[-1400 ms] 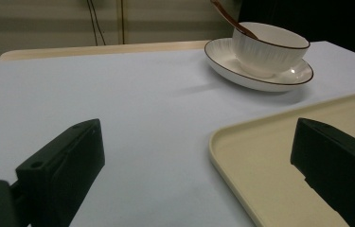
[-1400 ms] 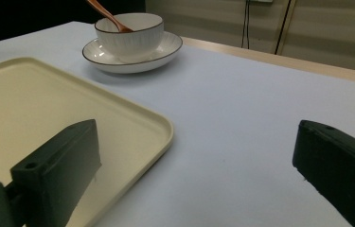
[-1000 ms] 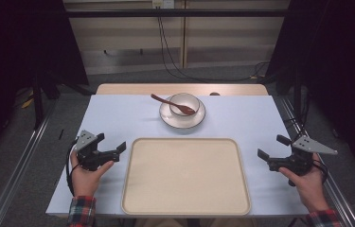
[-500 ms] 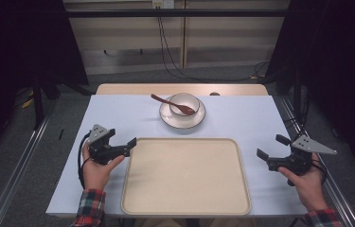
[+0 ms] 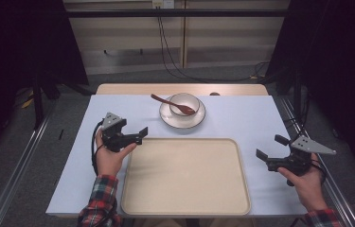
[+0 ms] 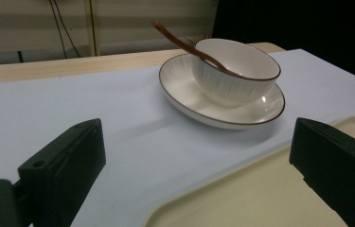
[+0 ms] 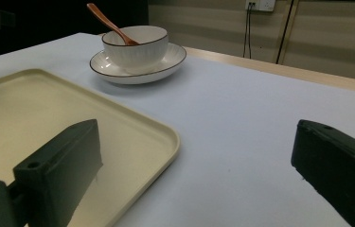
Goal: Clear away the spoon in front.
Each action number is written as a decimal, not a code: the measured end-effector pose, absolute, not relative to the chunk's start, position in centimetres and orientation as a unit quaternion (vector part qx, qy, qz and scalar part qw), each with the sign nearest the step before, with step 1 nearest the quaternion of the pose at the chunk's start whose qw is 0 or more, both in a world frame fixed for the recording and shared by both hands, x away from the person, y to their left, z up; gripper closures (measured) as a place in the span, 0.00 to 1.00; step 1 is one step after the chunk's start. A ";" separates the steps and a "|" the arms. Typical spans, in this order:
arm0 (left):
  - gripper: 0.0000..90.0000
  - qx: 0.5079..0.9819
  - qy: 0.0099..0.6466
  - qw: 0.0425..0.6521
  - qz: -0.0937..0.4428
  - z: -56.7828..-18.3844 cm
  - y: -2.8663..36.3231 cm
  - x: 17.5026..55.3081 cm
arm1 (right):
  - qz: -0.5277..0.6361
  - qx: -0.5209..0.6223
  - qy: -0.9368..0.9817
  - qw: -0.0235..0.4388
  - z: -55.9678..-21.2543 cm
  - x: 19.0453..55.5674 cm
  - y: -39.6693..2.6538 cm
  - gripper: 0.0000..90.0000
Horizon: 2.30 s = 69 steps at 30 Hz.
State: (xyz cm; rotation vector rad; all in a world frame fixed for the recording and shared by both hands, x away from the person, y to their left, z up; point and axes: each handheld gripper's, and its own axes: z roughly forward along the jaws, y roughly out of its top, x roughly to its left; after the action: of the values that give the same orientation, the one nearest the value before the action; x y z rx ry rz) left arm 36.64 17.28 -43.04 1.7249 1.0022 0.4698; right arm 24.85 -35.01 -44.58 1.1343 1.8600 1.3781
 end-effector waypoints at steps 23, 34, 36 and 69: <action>0.05 0.713 0.430 0.520 0.190 -43.1 12.3 39.7 | 0.520 0.418 0.692 0.276 -44.4 24.8 -35.1 0.02; 0.06 0.711 0.435 0.523 0.180 -43.7 11.0 40.9 | 0.520 0.418 0.691 0.278 -44.3 24.6 -35.4 0.02; 0.06 0.712 0.437 0.518 0.181 -43.9 10.6 41.3 | 0.525 0.420 0.688 0.273 -44.2 24.6 -35.4 0.02; 0.09 0.690 0.465 0.525 0.178 -45.0 8.8 45.3 | 0.532 0.422 0.680 0.276 -44.1 24.7 -35.6 0.03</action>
State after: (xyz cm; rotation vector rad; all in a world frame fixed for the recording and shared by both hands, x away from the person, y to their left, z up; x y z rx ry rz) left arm 45.28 8.79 -45.00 1.6517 1.1129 0.4262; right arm 24.66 -35.64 -44.10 1.1327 1.8277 1.4298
